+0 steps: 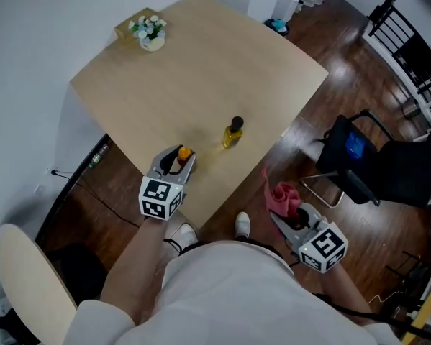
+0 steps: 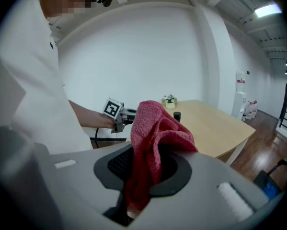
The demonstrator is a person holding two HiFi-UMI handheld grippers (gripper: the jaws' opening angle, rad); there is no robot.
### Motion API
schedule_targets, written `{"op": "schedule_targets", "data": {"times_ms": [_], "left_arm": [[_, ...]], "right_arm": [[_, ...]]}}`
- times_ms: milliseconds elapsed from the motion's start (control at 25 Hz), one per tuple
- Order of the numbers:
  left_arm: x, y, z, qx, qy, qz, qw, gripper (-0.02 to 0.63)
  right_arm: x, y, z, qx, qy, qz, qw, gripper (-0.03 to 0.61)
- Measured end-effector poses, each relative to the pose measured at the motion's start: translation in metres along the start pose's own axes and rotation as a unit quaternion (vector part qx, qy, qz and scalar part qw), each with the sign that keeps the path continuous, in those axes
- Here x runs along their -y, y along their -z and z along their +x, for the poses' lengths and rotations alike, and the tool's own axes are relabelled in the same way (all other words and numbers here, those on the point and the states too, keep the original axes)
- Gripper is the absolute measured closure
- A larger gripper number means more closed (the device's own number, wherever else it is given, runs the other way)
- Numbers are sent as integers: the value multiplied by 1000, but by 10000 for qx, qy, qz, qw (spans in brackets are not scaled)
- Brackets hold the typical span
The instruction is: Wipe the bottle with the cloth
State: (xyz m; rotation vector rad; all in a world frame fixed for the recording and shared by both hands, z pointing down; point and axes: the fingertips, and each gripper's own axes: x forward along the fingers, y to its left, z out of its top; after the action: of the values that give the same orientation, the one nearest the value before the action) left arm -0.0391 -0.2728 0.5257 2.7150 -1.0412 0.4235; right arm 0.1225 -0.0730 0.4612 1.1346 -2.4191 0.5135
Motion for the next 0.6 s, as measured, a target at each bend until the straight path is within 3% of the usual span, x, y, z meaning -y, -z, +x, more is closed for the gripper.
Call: {"op": "schedule_targets", "data": {"times_ms": [240, 600], "left_arm": [[-15, 33, 25, -49, -101, 27, 9999, 457], [-13, 44, 32, 170, 56, 182, 9997, 449]], "right_arm": [[-13, 0, -11, -146, 313, 90, 9994, 505], [-34, 0, -17, -273, 603, 88, 9978, 505]]}}
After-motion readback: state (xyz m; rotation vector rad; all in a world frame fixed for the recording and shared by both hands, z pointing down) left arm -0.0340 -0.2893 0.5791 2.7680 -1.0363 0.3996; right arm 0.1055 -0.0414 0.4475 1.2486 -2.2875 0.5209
